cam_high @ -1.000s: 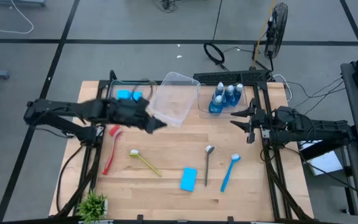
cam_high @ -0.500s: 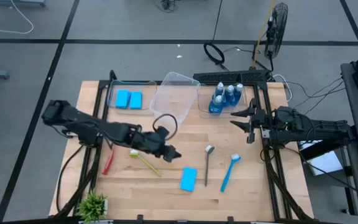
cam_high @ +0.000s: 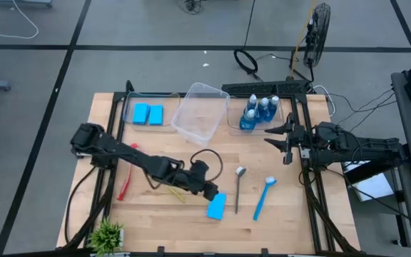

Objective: Pick & Place Kitchen Sink Supplies
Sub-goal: Put the blue sponge into the left transparent bin

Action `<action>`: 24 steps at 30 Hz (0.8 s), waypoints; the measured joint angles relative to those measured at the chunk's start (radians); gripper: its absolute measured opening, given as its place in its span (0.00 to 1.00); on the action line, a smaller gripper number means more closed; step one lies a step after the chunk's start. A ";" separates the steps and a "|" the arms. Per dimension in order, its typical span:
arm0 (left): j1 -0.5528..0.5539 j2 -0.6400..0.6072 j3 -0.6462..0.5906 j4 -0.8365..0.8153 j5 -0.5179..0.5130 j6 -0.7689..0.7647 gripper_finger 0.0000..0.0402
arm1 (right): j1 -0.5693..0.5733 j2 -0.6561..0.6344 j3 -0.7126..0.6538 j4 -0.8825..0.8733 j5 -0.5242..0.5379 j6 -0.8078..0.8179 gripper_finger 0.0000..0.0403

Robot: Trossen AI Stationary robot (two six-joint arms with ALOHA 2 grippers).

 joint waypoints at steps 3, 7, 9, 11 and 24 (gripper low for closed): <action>0.002 0.078 0.086 -0.112 -0.008 0.032 0.57 | 0.000 0.000 0.000 0.000 0.000 0.000 0.32; 0.002 0.166 0.181 -0.214 -0.011 0.053 0.57 | 0.000 0.000 0.000 0.001 0.000 0.000 0.32; 0.002 0.201 0.207 -0.238 -0.009 0.050 0.57 | 0.000 0.000 0.000 0.000 0.000 0.000 0.32; 0.001 0.229 0.216 -0.256 -0.007 0.048 0.57 | 0.000 0.000 0.000 0.000 0.000 0.000 0.32; -0.008 0.301 0.217 -0.250 0.008 0.018 0.57 | 0.000 0.000 0.000 0.000 0.000 0.000 0.32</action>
